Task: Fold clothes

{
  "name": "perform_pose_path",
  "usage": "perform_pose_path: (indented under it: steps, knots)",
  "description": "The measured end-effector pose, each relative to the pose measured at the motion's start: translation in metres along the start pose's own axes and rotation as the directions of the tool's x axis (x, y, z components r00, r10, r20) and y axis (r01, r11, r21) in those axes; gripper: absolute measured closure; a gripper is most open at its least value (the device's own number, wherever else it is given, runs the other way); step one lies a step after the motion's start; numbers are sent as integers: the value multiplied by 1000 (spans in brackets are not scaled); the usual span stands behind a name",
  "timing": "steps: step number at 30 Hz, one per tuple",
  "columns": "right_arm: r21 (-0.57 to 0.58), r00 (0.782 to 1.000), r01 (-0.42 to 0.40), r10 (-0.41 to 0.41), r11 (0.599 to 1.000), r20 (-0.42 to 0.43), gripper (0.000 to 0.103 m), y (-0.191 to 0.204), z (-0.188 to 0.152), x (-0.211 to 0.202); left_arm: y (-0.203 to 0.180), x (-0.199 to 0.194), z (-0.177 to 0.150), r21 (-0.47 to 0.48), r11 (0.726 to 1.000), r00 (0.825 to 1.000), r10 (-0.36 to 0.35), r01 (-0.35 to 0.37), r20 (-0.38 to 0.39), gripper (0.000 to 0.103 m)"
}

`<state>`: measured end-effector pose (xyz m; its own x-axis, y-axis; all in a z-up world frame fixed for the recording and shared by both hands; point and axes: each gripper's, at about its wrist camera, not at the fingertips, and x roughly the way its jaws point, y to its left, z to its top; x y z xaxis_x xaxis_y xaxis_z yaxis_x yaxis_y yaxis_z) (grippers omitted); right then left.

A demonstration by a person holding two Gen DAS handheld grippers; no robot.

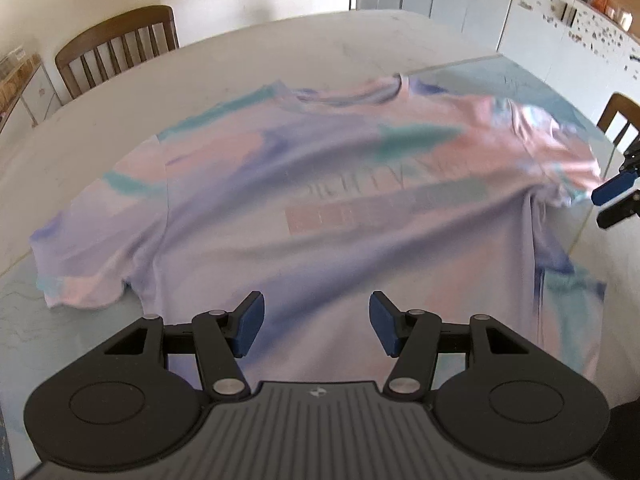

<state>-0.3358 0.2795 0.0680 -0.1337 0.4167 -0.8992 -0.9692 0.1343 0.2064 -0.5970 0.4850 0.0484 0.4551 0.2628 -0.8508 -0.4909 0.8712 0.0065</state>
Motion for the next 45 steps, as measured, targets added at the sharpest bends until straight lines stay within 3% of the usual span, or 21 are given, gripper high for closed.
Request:
perform_pose_path:
  steps: [5,9,12,16,22,31,36,38,41,45]
  knots:
    - [-107,995,-96,91,990,-46,0,48,6,19,-3,2,-13,-3,1000,1000,10,-10,-10,46]
    - [-180,995,-70,55,981,-89,0,77,8,41,0,2,-19,-30,999,1000,14,-14,-3,46]
    - [-218,997,-26,9,976,-77,0,85,2,36,-1,2,-21,-34,999,1000,20,-20,4,47]
    - [-260,996,-50,29,964,-85,0,84,-17,16,-1,2,-23,-32,999,1000,21,-20,15,47]
    - [-240,985,-55,14,969,-170,0,76,-58,0,0,1,-25,-27,999,1000,18,-17,25,47]
    - [-212,994,76,-91,974,-59,0,38,-18,-18,1,-1,-25,-20,1000,1000,10,-10,15,46]
    - [-190,989,149,-151,970,4,0,17,5,-27,0,-2,-28,-35,999,1000,22,-22,17,43]
    - [-153,982,189,-184,970,50,0,2,30,-22,1,-4,-30,-48,999,1000,19,-19,5,43]
    - [-75,968,231,-222,970,119,0,-20,72,-14,1,-17,-35,-77,997,1000,-26,26,7,43]
    - [-21,959,232,-225,973,174,0,-34,122,8,-8,-42,-56,-121,978,985,-170,170,7,44]
